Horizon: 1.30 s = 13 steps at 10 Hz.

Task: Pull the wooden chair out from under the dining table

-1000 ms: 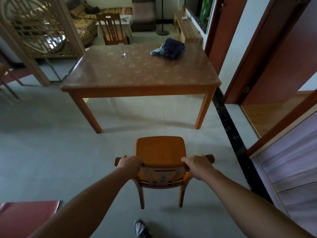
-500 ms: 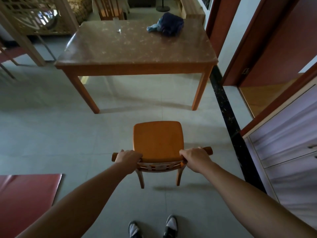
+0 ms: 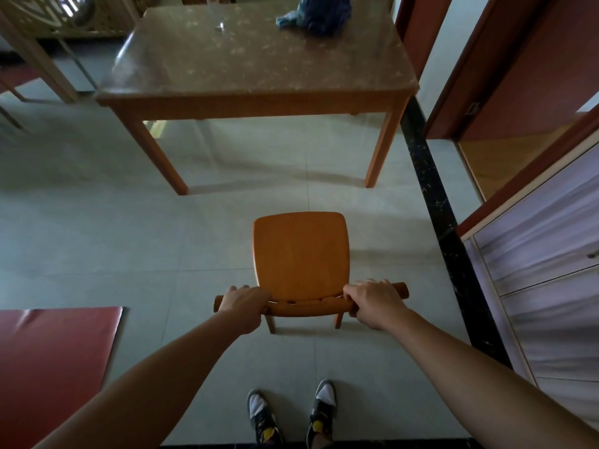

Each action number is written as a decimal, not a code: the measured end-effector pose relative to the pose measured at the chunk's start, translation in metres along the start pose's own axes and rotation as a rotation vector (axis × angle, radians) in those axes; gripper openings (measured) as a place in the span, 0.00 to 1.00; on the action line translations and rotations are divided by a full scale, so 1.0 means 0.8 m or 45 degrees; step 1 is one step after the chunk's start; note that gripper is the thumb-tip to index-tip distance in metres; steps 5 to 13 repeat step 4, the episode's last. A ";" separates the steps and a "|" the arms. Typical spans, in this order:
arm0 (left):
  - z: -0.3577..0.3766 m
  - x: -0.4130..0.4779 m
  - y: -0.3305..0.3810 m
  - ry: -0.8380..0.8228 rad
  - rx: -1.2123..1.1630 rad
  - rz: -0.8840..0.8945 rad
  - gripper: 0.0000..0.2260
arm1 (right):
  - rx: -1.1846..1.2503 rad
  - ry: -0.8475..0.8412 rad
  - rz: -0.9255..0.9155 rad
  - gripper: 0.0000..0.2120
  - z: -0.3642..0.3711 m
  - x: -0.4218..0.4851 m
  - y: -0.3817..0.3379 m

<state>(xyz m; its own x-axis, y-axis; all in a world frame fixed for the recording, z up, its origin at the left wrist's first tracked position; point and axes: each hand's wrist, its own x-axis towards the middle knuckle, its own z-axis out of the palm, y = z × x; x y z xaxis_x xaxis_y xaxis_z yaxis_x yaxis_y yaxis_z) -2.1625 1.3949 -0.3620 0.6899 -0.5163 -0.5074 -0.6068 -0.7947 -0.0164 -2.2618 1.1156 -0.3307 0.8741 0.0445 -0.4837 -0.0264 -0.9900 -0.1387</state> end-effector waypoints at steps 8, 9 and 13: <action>-0.032 -0.003 -0.005 -0.279 -0.857 0.164 0.44 | 0.568 -0.111 -0.003 0.48 -0.007 0.010 0.020; -0.032 -0.003 -0.005 -0.279 -0.857 0.164 0.44 | 0.568 -0.111 -0.003 0.48 -0.007 0.010 0.020; -0.032 -0.003 -0.005 -0.279 -0.857 0.164 0.44 | 0.568 -0.111 -0.003 0.48 -0.007 0.010 0.020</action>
